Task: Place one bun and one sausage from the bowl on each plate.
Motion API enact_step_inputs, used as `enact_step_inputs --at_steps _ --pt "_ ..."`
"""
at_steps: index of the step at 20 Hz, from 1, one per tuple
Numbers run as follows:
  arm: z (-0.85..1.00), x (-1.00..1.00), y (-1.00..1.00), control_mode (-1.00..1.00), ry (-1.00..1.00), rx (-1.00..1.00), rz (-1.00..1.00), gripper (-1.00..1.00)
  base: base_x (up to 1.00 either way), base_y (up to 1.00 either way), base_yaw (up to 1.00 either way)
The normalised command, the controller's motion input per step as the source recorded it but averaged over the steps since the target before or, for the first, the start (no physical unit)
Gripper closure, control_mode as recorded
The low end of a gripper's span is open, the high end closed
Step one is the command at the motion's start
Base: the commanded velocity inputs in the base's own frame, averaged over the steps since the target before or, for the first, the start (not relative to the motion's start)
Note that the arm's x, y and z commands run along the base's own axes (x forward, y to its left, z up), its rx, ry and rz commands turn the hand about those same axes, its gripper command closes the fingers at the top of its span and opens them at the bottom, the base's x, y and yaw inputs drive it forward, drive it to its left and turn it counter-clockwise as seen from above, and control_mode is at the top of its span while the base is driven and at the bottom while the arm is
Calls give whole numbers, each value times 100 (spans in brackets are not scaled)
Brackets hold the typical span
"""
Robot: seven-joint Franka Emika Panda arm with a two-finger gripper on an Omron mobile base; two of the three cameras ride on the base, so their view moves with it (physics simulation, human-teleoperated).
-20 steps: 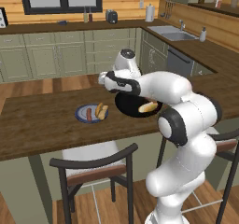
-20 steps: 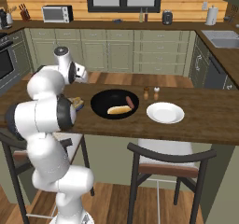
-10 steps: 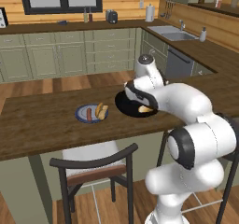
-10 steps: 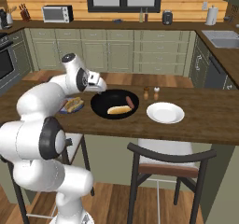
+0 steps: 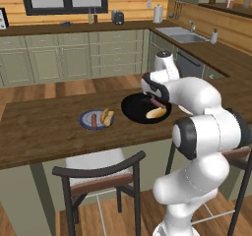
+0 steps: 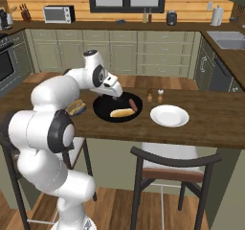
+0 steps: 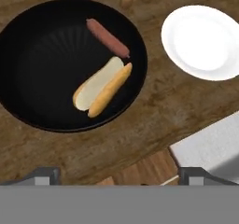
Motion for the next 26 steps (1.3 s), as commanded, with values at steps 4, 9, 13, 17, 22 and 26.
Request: enact_step_inputs --at_steps 4,9,13,17,22,26 --pt "-69 51 0 -100 -6 0 -33 -100 0 0 0" --pt "-84 26 -10 -100 0 3 -29 -100 0 0 0" --pt "-40 39 -15 -100 -2 4 -11 -100 0 0 0" --pt "-17 53 0 -100 0 1 -6 -100 0 0 0" --pt "-27 32 0 -100 0 0 -1 -100 0 0 0" --pt "-24 24 0 -100 0 0 0 -100 0 0 0"
